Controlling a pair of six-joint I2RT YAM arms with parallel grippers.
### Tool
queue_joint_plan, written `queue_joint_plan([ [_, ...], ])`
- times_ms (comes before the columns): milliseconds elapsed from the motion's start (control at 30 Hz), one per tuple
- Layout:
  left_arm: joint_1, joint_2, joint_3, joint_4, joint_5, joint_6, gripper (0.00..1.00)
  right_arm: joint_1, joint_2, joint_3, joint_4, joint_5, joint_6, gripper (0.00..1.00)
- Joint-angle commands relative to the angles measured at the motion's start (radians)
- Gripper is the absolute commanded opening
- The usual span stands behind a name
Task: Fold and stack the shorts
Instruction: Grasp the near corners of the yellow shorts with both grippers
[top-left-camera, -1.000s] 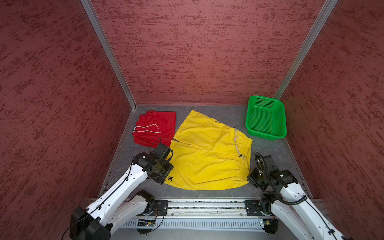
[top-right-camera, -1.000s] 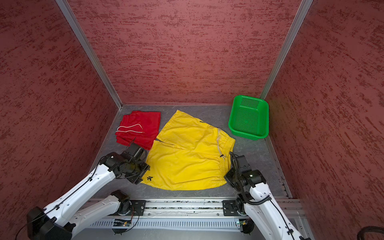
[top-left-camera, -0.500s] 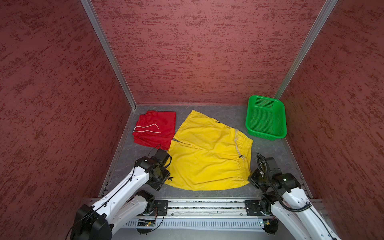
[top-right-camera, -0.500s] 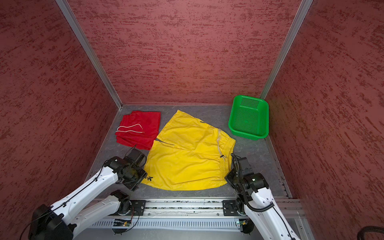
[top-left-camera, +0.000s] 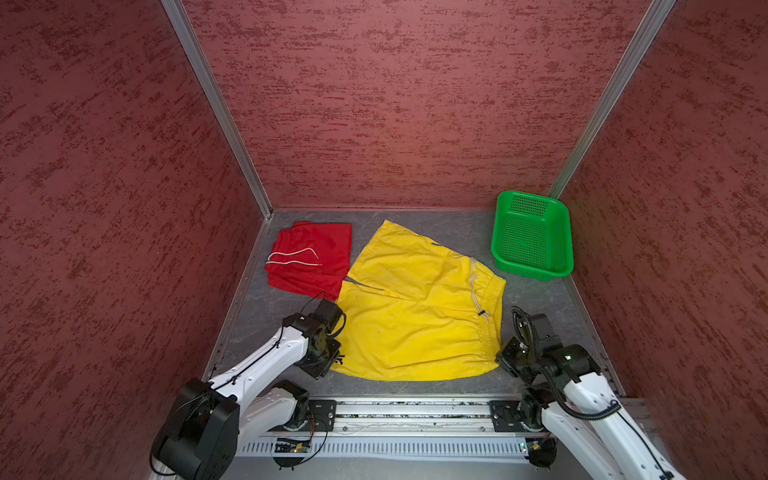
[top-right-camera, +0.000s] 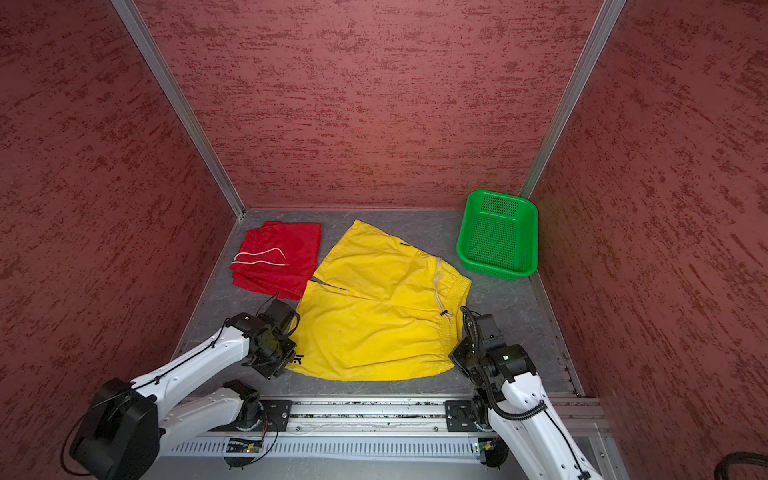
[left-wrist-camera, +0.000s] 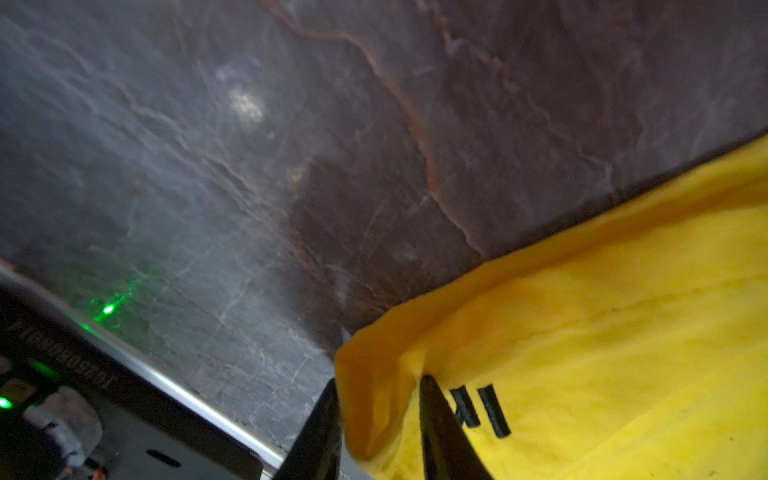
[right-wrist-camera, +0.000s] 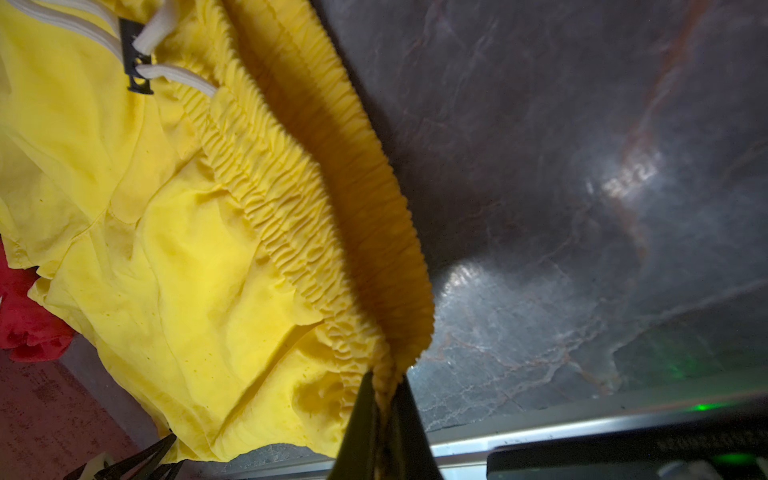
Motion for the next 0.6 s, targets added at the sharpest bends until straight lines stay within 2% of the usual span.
queue_joint_plan([
  [0,0.006,-0.024,0.015,-0.044,-0.049,-0.019,0.10,-0.002,0.020,0.012,-0.042,0.001,-0.021,0.00],
  [67,0.006,-0.070,0.022,-0.089,-0.059,-0.034,0.01,-0.002,0.027,0.023,-0.076,0.009,-0.038,0.00],
  [200,0.005,-0.203,0.039,-0.202,-0.093,-0.070,0.00,-0.002,0.029,0.038,-0.149,-0.008,-0.065,0.00],
  [333,0.006,-0.306,0.056,-0.242,-0.112,-0.065,0.00,0.000,-0.018,0.052,-0.218,-0.049,-0.065,0.00],
  [433,0.006,-0.330,0.081,-0.249,-0.117,-0.036,0.00,0.000,-0.065,0.071,-0.291,-0.080,-0.061,0.00],
  [567,-0.009,-0.295,0.163,-0.247,-0.137,0.044,0.00,0.000,-0.113,0.141,-0.383,-0.087,-0.056,0.00],
])
